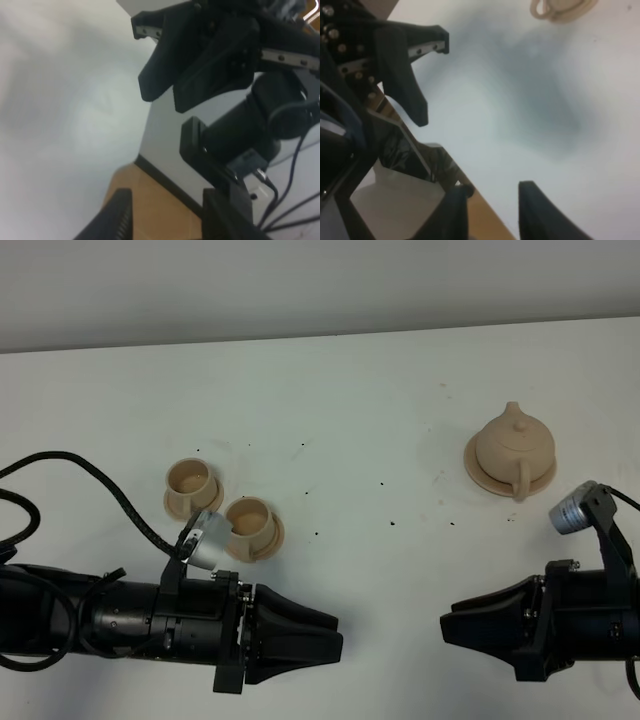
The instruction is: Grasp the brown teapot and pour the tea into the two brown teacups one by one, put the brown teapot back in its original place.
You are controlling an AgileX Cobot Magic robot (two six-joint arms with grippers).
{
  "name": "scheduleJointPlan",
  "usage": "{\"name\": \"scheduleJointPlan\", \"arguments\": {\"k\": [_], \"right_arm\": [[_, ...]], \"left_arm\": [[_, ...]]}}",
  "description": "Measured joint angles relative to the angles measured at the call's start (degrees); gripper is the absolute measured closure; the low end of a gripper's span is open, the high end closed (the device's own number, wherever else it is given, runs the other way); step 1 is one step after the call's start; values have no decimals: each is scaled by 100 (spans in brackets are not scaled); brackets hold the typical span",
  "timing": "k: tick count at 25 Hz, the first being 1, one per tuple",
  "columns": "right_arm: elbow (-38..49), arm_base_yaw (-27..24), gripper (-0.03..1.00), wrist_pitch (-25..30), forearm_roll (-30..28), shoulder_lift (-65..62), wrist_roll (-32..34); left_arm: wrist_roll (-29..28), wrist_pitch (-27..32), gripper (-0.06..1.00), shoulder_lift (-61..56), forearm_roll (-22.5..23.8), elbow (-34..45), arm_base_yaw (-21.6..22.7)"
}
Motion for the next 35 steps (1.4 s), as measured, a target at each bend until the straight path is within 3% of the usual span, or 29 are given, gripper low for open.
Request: {"name": "scheduleJointPlan", "arguments": {"k": [3,6,9,11,14,16,18,21,23,24,26,28,35], "right_arm": [[-381,0,69,-194,-468,10,524],[-840,0,69,-498,-1256,-38,1334],[-1300,0,69,-805,-2148,-292,2262],[-1579,0,69,-922,-2723,-486,2874],[-1955,0,69,-968,-3468,-718,3763],[-2115,19,69,-968,-3915,-802,4201],[-2235,47,69,-962,-4354,-837,4567],[-2303,54,69,-981,-4747,-913,4943],[-2303,54,69,-981,-4881,-963,5012],[-2303,54,69,-981,-4920,-976,5035],[-2321,54,69,-981,-4957,-989,5062],[-2352,54,69,-981,-4968,-989,5066],[-2354,54,69,-985,-4968,-989,5073]], "left_arm": [[-236,-289,57,-347,-22,-179,0],[-952,-1004,57,-1033,233,-521,0],[-2148,-1939,57,-1906,976,-883,0],[-3219,-2504,57,-2514,1775,-1060,0],[-5271,-3088,57,-3415,3308,-1193,0],[-6602,-3142,57,-4014,4397,-1213,0],[-8156,-3026,57,-4567,5890,-1218,0],[-10364,-2407,57,-5399,8251,-1218,0],[-11635,-1626,57,-5929,9471,-1218,0],[-12009,-1281,57,-6165,10000,-1218,0],[-12457,-635,57,-6547,10658,-1218,0],[-12471,-267,57,-6896,10876,-1218,0],[-11441,-240,57,-7597,10130,-944,0]]}}
